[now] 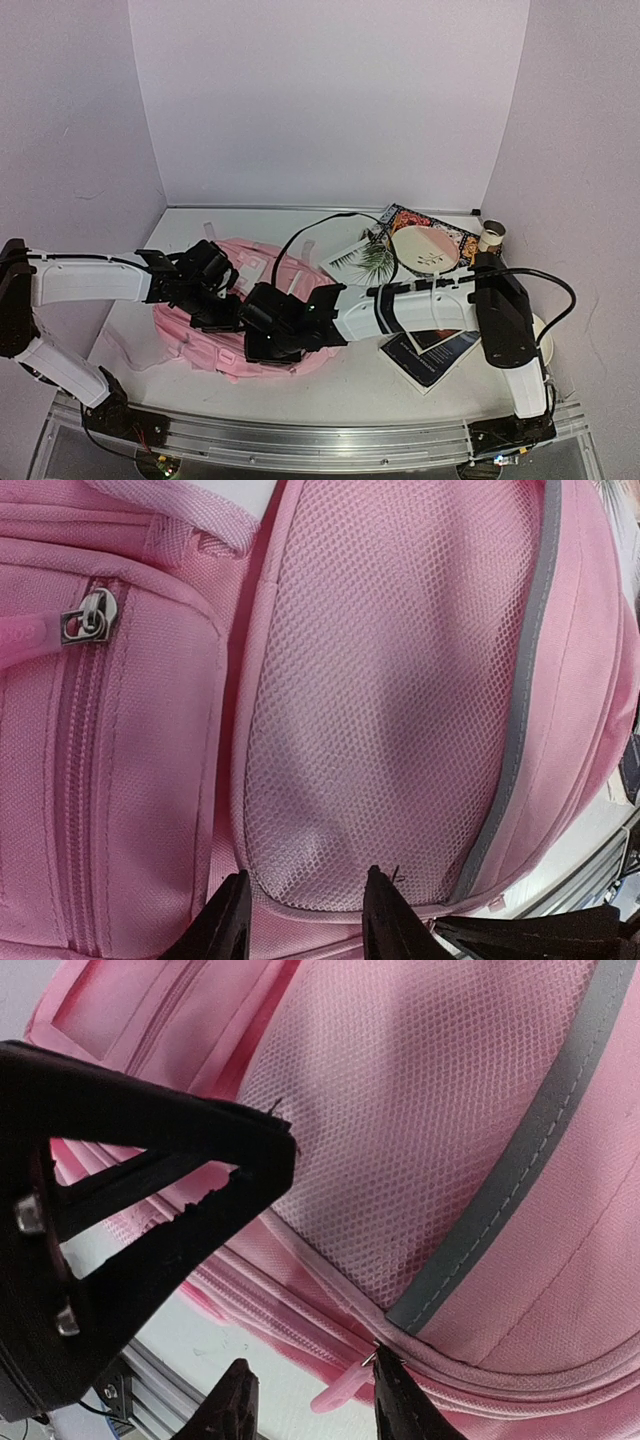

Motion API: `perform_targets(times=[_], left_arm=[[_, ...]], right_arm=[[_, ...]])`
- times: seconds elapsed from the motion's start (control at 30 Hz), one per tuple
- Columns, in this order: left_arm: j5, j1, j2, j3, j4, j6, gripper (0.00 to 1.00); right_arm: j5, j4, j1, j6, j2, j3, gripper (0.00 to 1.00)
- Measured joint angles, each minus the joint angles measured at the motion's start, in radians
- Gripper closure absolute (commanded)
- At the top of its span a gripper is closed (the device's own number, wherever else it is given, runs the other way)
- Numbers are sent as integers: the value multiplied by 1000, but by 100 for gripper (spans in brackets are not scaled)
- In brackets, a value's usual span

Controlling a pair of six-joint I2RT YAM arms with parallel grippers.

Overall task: Pack the student bag
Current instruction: Grab the upper front pocket of the student bag, then zip the upper front pocket of the student bag.

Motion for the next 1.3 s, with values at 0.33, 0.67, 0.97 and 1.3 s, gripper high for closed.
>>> perform_targets(times=[0.33,0.67,0.97,1.3], left_arm=[[52,1,-18,-17,23,-9,62],[71,1,-18,-18,23,-12,62],[58,-1,-18,-36,45,-6,62],[-3,-12,16,-61,62,-2,63]], right_arm=[[40,-90,8,39,1,1,68],[67,-149,8,41,1,1,84],[75,-146,8,22,-1,-19,100],[111,-140,-16,-37,-131,-196,100]])
